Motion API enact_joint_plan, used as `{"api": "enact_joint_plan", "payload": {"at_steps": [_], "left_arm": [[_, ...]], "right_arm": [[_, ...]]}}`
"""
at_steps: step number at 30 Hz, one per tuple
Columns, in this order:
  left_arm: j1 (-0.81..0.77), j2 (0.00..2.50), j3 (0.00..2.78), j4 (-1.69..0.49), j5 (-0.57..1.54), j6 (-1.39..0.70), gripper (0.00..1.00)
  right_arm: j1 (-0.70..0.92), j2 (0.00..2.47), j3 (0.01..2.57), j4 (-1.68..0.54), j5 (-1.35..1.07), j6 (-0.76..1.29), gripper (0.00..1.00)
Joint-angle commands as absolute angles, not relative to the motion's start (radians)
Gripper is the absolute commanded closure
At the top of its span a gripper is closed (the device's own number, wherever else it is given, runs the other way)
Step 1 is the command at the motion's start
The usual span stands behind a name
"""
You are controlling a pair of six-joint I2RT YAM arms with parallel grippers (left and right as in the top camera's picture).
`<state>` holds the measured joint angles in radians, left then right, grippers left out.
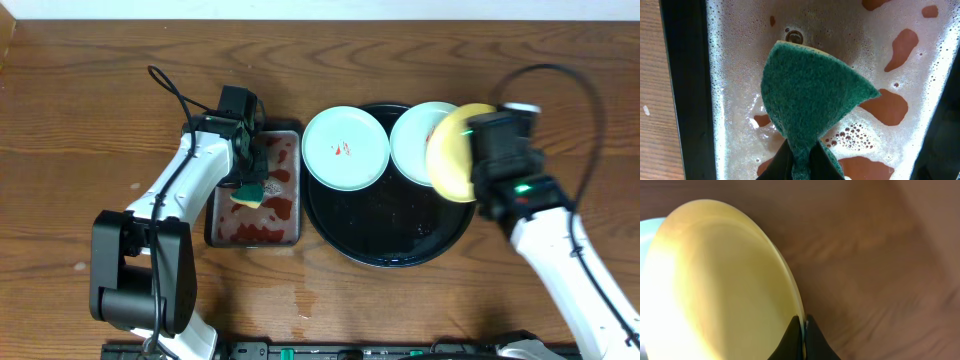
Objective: Clean dirty plates on tray and stack at the side
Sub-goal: 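Lift the yellow plate with the right gripper and place it right of the tray, then grasp the right pale green plate rim with the right gripper and tilt it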
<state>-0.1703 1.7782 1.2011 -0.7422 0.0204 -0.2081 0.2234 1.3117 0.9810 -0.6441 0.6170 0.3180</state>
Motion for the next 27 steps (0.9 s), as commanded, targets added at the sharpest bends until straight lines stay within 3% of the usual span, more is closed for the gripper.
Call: {"api": "enact_joint_plan", "payload": {"at_steps": [1,8,13,25,27], "left_arm": [[-0.167,1.785,1.195,-0.747,0.018,-0.195,0.93],[-0.167,1.785,1.195,-0.747,0.018,-0.195,0.93],[-0.167,1.785,1.195,-0.748,0.018,-0.195,0.93],[-0.167,1.785,1.195,-0.751,0.018,-0.195,0.92],[-0.167,1.785,1.195,-0.752,0.018,-0.195,0.93]], "right_arm": [[0.060,1.324,0.999,-0.663,0.408,0.529,0.99],[-0.273,1.374,0.999,-0.678,0.200,0.591,0.99],[-0.422,1.445,0.999,-0.681,0.135,0.591,0.99],[-0.488,1.606,0.999,-0.601,0.051,0.516,0.99],[-0.488,1.607,0.999,-0.589,0.047,0.515,0.90]]}}
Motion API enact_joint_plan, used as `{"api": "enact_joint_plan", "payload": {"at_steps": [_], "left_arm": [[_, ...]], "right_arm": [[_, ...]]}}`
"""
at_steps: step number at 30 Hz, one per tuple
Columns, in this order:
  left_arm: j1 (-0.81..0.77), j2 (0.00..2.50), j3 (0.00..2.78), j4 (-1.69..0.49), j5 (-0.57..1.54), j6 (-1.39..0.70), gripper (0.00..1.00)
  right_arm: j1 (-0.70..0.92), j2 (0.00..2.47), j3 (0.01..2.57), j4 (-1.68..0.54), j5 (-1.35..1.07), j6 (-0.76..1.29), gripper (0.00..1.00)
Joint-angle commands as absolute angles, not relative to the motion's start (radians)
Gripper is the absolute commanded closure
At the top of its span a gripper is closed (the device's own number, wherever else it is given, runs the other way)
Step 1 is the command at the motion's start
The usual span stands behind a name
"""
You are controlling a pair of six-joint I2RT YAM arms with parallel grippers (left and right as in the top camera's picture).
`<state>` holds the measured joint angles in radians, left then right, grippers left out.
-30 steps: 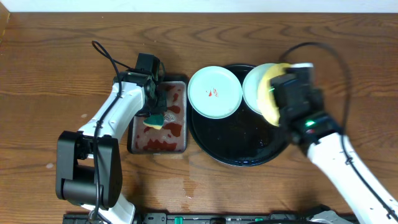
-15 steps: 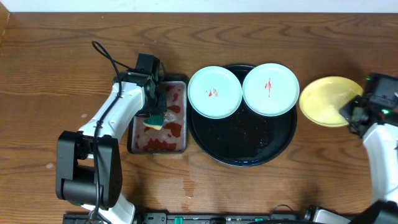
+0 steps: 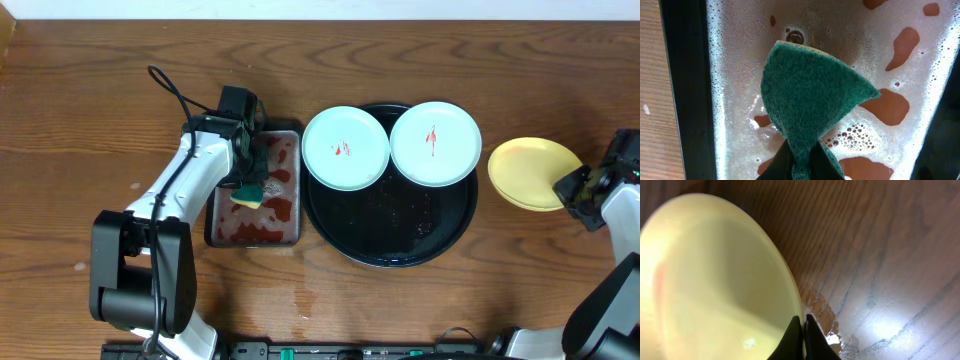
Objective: Clean dirty plates on tray and stack at the side
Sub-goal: 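Grasp the right pale green plate rim with the right gripper and tilt it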
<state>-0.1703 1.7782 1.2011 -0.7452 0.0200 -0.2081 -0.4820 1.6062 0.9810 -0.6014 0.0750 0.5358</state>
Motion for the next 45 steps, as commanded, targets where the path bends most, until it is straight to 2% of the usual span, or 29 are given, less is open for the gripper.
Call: {"api": "enact_joint_plan", "payload": {"at_steps": [1,2,4,9,12,17,22,27,35,38,41,42,45], "left_arm": [[-0.167,1.785,1.195,-0.751,0.018,-0.195,0.93],[-0.167,1.785,1.195,-0.751,0.018,-0.195,0.93],[-0.167,1.785,1.195,-0.751,0.018,-0.195,0.93],[-0.167,1.785,1.195,-0.751,0.018,-0.196,0.93],[-0.167,1.785,1.195,-0.751,0.018,-0.196,0.93],[-0.167,1.785,1.195,-0.751,0.019,-0.196,0.92],[-0.167,1.785,1.195,-0.754,0.019,-0.196,0.92],[-0.167,1.785,1.195,-0.754,0.019,-0.196,0.93],[-0.167,1.785,1.195,-0.754,0.019,-0.196,0.92],[-0.167,1.785,1.195,-0.754,0.019,-0.196,0.93],[-0.167,1.785,1.195,-0.754,0.019,-0.196,0.93],[-0.167,1.785,1.195,-0.754,0.019,-0.196,0.93],[-0.167,1.785,1.195,-0.754,0.019,-0.196,0.93]], "right_arm": [[-0.487,1.606,0.999,-0.580,0.036,0.514,0.79],[-0.487,1.605,0.999,-0.571,0.012,0.505,0.69],[-0.484,1.605,0.999,-0.542,-0.086,0.448,0.63],[-0.444,1.604,1.002,-0.455,-0.401,0.268,0.58],[-0.388,1.604,1.015,-0.453,-0.454,0.184,0.57],[-0.257,1.605,1.021,-0.448,-0.405,0.053,0.55],[-0.151,1.611,1.020,-0.427,-0.175,0.051,0.57],[-0.094,1.658,1.020,-0.392,-0.154,0.052,0.58],[-0.068,1.781,1.020,-0.318,-0.154,0.102,0.64],[-0.068,1.798,1.020,-0.301,-0.167,0.139,0.76],[-0.069,1.789,1.020,-0.296,-0.167,0.145,0.96],[-0.071,1.781,1.020,-0.296,-0.166,0.144,0.99],[-0.079,1.742,1.020,-0.305,-0.165,0.141,0.99]]}}
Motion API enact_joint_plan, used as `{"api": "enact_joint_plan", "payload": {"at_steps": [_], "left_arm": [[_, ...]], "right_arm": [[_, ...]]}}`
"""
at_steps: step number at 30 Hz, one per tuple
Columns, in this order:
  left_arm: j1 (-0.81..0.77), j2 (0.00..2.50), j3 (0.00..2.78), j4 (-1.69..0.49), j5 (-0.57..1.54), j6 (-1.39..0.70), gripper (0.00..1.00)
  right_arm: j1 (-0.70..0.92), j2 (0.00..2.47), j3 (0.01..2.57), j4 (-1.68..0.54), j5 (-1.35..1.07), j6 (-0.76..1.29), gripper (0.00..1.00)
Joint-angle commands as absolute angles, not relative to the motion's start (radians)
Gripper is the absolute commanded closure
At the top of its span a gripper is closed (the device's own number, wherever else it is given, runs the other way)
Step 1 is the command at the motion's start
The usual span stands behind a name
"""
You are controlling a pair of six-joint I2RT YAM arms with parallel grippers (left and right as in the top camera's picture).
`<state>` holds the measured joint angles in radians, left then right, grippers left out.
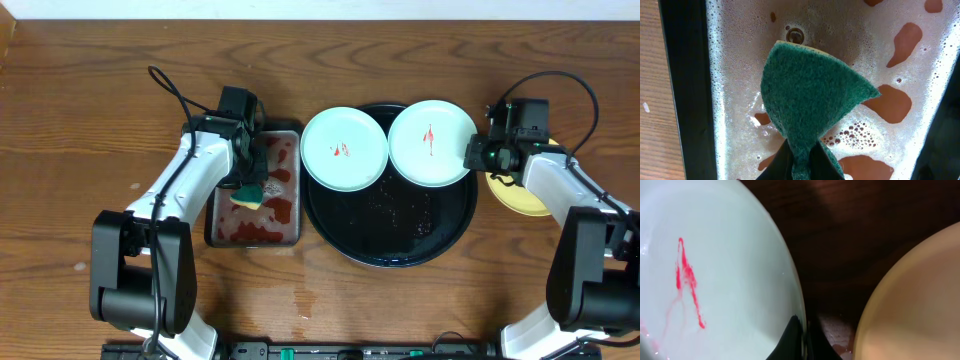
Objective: Clean dirty plates on tray and stack at the side
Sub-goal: 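Grasp the right pale green plate rim with the right gripper and tilt it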
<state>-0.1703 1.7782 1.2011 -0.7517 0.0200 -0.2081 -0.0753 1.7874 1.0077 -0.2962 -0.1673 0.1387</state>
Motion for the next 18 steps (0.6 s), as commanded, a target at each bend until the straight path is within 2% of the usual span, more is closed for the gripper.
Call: {"api": "enact_joint_plan", "payload": {"at_steps": [1,11,18], "left_arm": [[-0.167,1.785,1.195,-0.754,0.019,-0.196,0.92],[-0.167,1.785,1.195,-0.754,0.018,-0.195,0.93],[-0.167,1.750,1.195,-0.748,0.015,-0.195,0.93]], "right_arm": [[-0.081,1.721,1.020,-0.312,-0.165,0.141,0.99],[-0.081,1.513,1.020,-0.546,-0.168,0.142,0.99],[-0.060,1.510,1.019,-0.782,-0.228,0.141,0.99]]}}
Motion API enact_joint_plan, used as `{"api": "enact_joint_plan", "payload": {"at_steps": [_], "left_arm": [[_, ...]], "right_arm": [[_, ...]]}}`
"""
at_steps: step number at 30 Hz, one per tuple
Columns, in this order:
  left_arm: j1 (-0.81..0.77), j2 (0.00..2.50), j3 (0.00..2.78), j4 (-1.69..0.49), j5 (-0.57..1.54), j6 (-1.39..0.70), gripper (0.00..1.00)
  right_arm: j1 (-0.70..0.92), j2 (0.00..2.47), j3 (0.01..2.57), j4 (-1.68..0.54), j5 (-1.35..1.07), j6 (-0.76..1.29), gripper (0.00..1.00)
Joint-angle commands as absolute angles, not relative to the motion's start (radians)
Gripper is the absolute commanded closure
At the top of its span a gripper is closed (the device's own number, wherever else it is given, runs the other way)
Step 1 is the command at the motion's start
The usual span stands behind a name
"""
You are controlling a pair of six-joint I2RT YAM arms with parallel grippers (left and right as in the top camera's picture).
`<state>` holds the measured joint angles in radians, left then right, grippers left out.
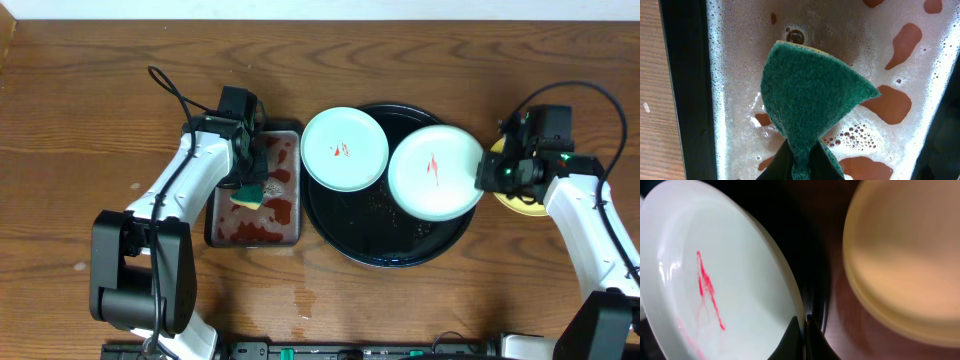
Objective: Clean dirty plates on tray and stack at the side
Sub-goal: 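Grasp the right pale green plate rim with the right gripper and tilt it, then dip the sponge in the soapy tray with the left gripper and lift it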
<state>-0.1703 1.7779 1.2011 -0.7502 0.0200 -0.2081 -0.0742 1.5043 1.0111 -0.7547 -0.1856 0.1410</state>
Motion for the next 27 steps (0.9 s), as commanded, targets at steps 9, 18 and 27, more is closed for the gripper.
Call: {"api": "enact_joint_plan", "payload": {"at_steps": [9,18,27], "left_arm": [[-0.167,1.675,1.195,-0.697,0.016,-0.204,0.93],[-0.167,1.769,1.155,-0.659,0.027,-0.290,0.92],[-0.167,1.876,1.102,-0.600,0.060,-0.290,0.93]], "right_arm": [[0.008,1.538,1.017,-0.875,-0.244,0.141,0.99],[0.042,1.544,1.017,-0.875,-0.240,0.150,0.99],[0.054,1.546,1.017,-0.876,-0.236,0.160,0.99]]}}
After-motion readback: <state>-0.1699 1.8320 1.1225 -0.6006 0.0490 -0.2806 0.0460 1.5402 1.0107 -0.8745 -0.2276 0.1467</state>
